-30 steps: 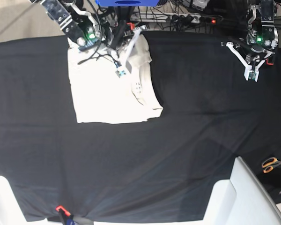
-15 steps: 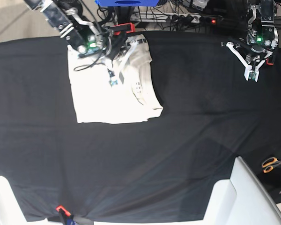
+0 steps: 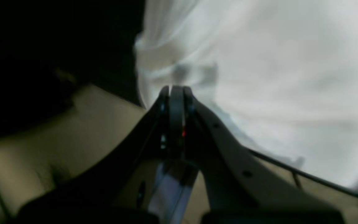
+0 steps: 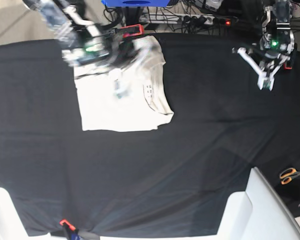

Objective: Fold the T-shirt properly
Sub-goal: 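Press the collar edge of the stack with the right gripper, then move the left gripper to the stack's side and grasp its edge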

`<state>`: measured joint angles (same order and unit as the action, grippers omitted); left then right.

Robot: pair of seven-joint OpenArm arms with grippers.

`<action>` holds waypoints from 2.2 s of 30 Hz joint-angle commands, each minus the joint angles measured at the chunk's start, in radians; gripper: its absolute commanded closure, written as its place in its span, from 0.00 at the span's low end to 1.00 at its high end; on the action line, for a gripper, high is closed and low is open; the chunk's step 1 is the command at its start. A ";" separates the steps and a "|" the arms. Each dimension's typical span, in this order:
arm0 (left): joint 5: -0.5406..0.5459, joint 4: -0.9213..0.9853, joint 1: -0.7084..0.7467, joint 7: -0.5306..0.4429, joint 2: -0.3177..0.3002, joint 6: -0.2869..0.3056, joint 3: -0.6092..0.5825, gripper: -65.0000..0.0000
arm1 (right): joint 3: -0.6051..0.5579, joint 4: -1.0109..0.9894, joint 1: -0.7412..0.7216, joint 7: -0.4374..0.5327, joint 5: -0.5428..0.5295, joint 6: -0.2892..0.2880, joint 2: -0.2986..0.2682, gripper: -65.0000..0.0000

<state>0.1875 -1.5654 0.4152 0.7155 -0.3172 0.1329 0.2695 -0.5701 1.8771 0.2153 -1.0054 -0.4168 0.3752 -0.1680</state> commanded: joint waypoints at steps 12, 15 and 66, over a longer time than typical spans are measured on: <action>0.444 0.050 -0.158 0.143 -0.026 0.520 0.003 0.06 | 0.218 0.040 0.029 -0.030 -0.011 -0.045 -0.074 1.00; 0.459 0.139 -0.204 0.141 -0.017 0.565 -0.051 0.00 | 0.213 0.040 0.031 -0.030 -0.011 -0.046 -0.084 1.00; 0.458 0.777 -0.451 -0.152 0.260 0.565 -0.550 0.96 | 0.220 -0.049 0.057 0.087 -0.004 -0.046 -0.086 1.00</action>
<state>0.6815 -0.8288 -0.0689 0.4625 -0.0780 0.7418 -0.2630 -0.3569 1.8023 0.2779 -0.9333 -0.4175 0.3317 -0.2489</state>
